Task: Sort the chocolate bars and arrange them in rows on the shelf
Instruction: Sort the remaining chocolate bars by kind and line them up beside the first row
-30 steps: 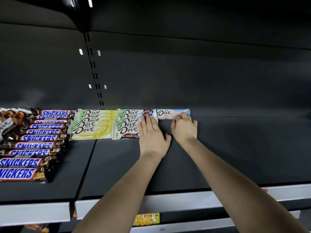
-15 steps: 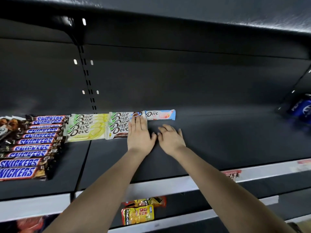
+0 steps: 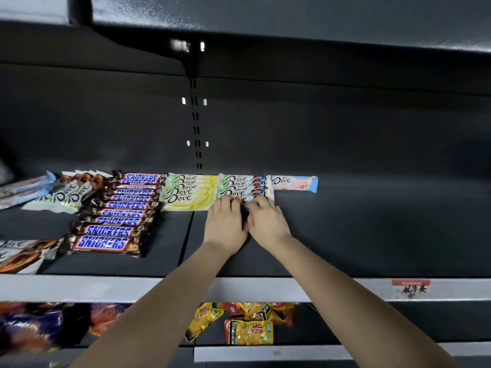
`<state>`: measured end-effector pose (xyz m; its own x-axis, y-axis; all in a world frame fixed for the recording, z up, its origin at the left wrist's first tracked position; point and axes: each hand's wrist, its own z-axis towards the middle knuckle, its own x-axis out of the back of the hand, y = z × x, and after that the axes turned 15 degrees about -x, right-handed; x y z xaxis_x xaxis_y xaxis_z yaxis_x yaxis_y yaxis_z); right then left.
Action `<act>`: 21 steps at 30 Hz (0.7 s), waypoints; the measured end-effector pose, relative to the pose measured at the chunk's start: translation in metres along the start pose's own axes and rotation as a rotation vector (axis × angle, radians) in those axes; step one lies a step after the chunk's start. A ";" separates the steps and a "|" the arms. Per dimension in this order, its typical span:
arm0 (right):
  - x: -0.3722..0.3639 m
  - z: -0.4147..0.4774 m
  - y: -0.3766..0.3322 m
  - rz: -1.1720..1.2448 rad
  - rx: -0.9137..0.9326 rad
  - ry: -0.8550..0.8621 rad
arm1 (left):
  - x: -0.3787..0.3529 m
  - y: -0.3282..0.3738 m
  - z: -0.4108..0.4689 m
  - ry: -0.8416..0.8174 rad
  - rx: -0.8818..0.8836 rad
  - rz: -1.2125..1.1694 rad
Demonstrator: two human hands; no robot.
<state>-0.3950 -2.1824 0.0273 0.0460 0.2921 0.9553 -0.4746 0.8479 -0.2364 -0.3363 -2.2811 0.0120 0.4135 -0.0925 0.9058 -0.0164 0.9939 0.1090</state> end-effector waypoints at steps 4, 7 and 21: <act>-0.012 -0.002 0.002 0.071 -0.030 -0.031 | -0.004 -0.002 0.000 -0.028 0.119 -0.053; -0.015 -0.001 0.003 0.097 -0.051 -0.006 | -0.006 -0.003 0.002 -0.021 0.146 -0.071; -0.021 0.000 0.003 0.125 -0.234 0.044 | -0.009 -0.008 0.001 -0.043 0.263 -0.112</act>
<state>-0.3973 -2.1861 0.0068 0.0409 0.4153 0.9088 -0.2627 0.8820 -0.3912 -0.3414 -2.2881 0.0033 0.3874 -0.2085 0.8980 -0.2107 0.9283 0.3065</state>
